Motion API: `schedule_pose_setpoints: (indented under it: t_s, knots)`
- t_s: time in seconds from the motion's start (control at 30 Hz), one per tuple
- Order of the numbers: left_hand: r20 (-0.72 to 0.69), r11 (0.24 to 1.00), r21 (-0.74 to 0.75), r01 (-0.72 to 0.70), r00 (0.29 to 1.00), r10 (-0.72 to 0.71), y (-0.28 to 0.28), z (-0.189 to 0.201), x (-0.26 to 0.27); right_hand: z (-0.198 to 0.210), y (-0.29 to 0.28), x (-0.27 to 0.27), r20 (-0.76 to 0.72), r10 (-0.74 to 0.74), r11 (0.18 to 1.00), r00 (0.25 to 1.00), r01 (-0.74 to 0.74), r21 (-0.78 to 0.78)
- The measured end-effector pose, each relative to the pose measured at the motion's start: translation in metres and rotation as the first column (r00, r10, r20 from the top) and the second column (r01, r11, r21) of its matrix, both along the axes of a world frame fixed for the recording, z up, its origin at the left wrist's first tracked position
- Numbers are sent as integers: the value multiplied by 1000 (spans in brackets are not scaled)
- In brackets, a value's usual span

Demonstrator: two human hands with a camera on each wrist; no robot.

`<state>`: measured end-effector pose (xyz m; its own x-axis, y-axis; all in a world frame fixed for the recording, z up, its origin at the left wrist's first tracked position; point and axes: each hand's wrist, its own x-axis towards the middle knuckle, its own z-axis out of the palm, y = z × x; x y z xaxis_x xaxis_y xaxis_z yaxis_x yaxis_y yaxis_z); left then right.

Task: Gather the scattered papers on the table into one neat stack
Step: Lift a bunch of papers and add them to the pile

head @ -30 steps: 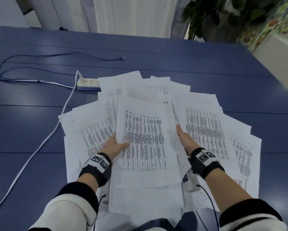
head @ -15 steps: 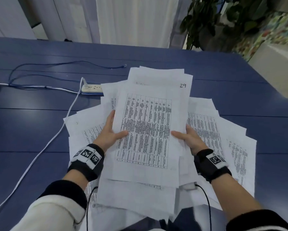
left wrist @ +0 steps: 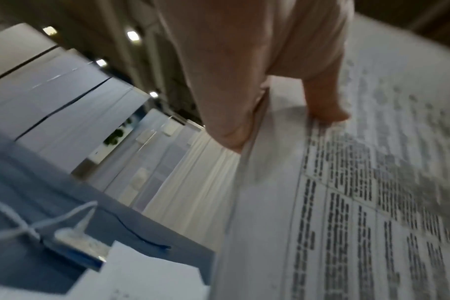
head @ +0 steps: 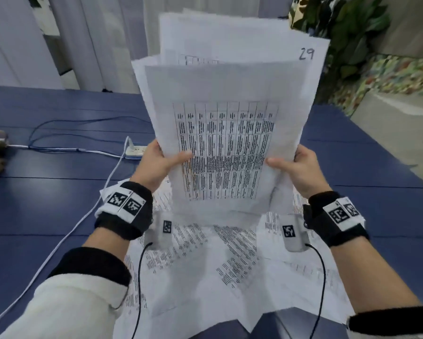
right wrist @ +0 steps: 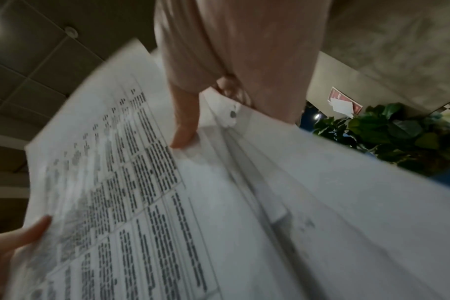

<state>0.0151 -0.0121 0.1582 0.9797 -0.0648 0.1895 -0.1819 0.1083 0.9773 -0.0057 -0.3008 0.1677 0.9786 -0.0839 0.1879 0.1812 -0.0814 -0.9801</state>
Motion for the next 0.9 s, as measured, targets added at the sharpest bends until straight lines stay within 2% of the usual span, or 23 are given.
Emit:
schedule_pose_setpoints:
  t_s: [0.07, 0.13, 0.27, 0.4, 0.67, 0.9]
  knots:
    - [13, 993, 103, -63, 998, 62, -4, 1, -2, -5, 2, 3, -44, 21, 1000, 999, -21, -4]
    - [63, 977, 142, -159, 987, 151, -12, 2, -5, -10, 7, 6, -54, 0, 1000, 999, -1, -18]
    - [153, 956, 11, -294, 945, 289, -24, 11, -6, -6, 21, 10, 39, -137, 990, 990, 137, -8]
    - [201, 964, -27, -264, 943, 264, -29, 20, -8, -2, 25, 10, 109, -190, 981, 976, 185, 52]
    - [203, 968, -22, -251, 947, 250, -33, 4, -11, -7, 20, 12, 45, -107, 994, 993, 107, 18]
    - [243, 949, -146, -280, 920, 309, -33, 21, -5, 3, 17, 18, 68, -74, 997, 995, 73, 17]
